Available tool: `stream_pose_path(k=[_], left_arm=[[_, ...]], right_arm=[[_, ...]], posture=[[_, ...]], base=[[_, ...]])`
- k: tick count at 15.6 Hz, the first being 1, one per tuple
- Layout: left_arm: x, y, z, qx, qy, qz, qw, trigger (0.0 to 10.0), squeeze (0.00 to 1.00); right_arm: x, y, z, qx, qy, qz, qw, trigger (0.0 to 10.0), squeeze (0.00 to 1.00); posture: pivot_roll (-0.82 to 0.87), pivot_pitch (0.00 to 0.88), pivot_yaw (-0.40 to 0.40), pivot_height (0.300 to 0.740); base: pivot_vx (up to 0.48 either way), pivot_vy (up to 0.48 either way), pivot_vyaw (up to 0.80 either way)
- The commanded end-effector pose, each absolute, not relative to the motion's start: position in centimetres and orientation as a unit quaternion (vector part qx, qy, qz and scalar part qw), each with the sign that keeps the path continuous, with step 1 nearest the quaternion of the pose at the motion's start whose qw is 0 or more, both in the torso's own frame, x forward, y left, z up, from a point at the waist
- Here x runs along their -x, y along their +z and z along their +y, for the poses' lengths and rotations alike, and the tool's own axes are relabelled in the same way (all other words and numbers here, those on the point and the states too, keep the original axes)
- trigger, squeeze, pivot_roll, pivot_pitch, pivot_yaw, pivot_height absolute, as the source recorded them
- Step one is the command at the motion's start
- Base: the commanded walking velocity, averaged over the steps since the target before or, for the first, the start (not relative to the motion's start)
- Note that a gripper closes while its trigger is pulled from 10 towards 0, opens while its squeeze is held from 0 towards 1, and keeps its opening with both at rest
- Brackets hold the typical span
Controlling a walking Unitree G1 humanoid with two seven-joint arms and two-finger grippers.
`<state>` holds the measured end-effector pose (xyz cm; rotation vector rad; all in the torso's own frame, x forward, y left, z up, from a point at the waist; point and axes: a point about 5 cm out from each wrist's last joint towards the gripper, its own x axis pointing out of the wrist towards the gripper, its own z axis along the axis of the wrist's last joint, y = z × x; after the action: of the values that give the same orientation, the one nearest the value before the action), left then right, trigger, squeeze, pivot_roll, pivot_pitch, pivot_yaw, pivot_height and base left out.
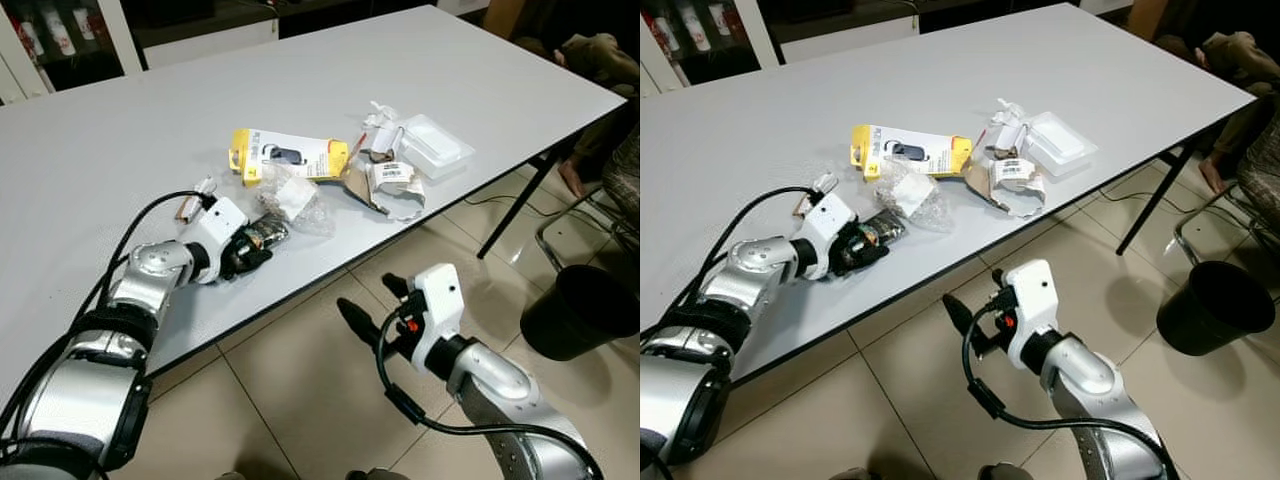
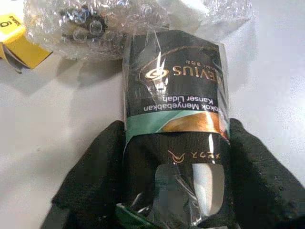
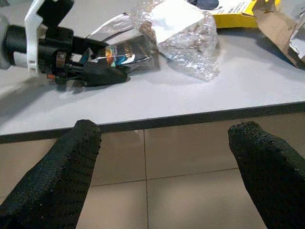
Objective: Picking trash to rubbish bin
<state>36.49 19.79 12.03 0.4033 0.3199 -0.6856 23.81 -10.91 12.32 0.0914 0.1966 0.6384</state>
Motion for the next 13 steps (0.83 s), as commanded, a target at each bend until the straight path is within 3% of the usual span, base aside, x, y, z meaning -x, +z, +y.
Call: stream_pose_path(k=[1, 9, 10, 13], left_arm=[[-35.8, 11.4, 20.2, -0.198, -0.341, 0.156, 0.906, 0.0, 0.00], [-32.2, 13.6, 20.6, -0.229, -0.318, 0.033, 0.919, 0.0, 0.00], [-31.6, 14.5, 19.8, -0.253, -0.307, -0.019, 0.917, 0.0, 0.00], [-30.6, 15.7, 17.0, -0.279, -0.292, -0.096, 0.910, 0.0, 0.00]], right_arm=[[-24.3, 12.4, -11.2, -0.073, 0.298, 0.092, 0.947, 10.0, 0.00], [-25.6, 13.6, -10.1, -0.170, 0.283, 0.066, 0.942, 10.0, 0.03], [-25.7, 13.8, -9.8, -0.204, 0.286, 0.066, 0.934, 10.0, 1.00], [-26.0, 14.7, -9.2, -0.301, 0.310, 0.068, 0.899, 10.0, 1.00]], posture=[[-0.04, 0.102, -0.037, 0.740], [-0.01, 0.062, -0.050, 0.740], [-0.01, 0.060, -0.058, 0.740], [0.00, 0.051, -0.071, 0.740]], base=[[0.000, 0.000, 0.00], [0.000, 0.000, 0.00], [0.000, 0.000, 0.00], [0.000, 0.000, 0.00]])
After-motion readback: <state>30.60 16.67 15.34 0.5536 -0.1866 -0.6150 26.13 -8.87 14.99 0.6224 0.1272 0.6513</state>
